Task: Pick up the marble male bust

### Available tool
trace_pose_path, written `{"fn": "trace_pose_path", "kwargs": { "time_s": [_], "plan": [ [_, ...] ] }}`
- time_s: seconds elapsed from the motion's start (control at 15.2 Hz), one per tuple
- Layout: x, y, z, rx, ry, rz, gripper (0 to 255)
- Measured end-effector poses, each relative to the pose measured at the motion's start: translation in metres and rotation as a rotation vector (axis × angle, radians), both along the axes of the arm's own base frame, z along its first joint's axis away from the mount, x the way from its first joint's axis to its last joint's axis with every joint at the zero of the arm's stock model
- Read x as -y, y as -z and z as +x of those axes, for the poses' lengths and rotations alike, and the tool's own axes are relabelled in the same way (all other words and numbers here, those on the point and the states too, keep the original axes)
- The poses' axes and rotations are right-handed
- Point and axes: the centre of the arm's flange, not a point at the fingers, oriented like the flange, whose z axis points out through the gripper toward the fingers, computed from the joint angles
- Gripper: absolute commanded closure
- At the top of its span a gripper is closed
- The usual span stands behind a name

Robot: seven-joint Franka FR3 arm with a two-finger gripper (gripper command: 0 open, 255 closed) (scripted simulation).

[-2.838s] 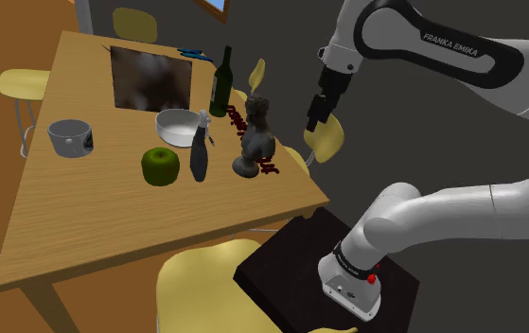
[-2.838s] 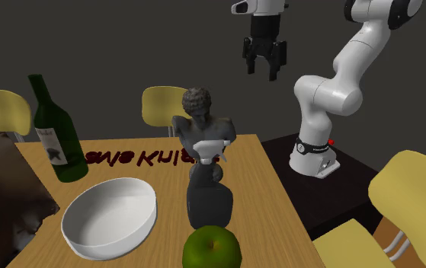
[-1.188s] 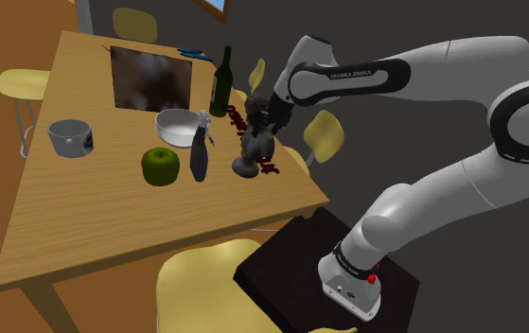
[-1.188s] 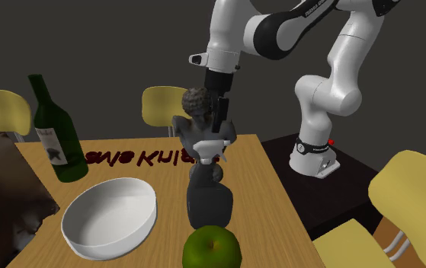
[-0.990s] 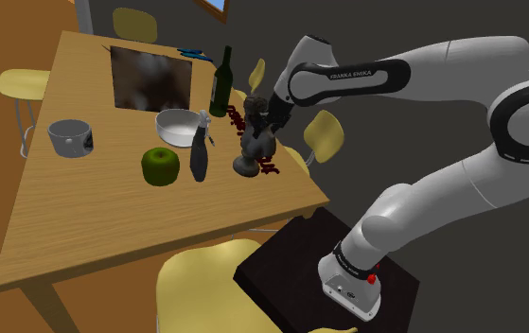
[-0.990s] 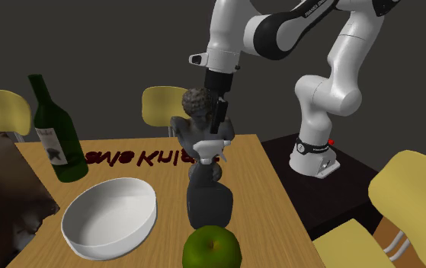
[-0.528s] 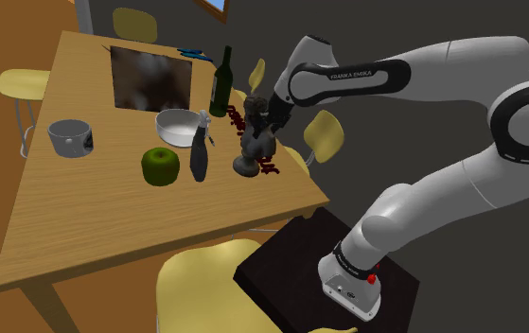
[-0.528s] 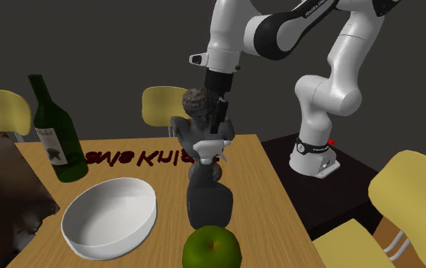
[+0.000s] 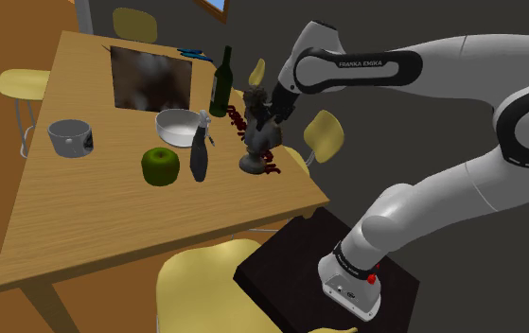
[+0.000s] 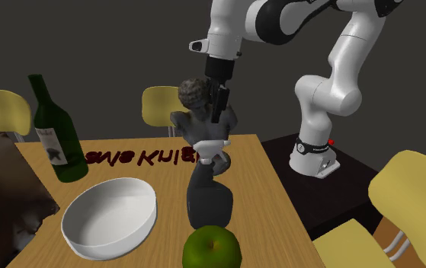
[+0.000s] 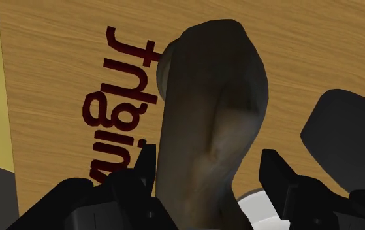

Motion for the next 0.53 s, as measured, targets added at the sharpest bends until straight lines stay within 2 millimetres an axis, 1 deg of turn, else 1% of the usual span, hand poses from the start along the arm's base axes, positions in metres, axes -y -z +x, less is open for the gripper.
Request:
{"fn": "trace_pose_path", "kwargs": {
  "time_s": [0.53],
  "plan": [
    [0.0, -0.04, 0.002, 0.0, 0.0, 0.0, 255]
  ]
}}
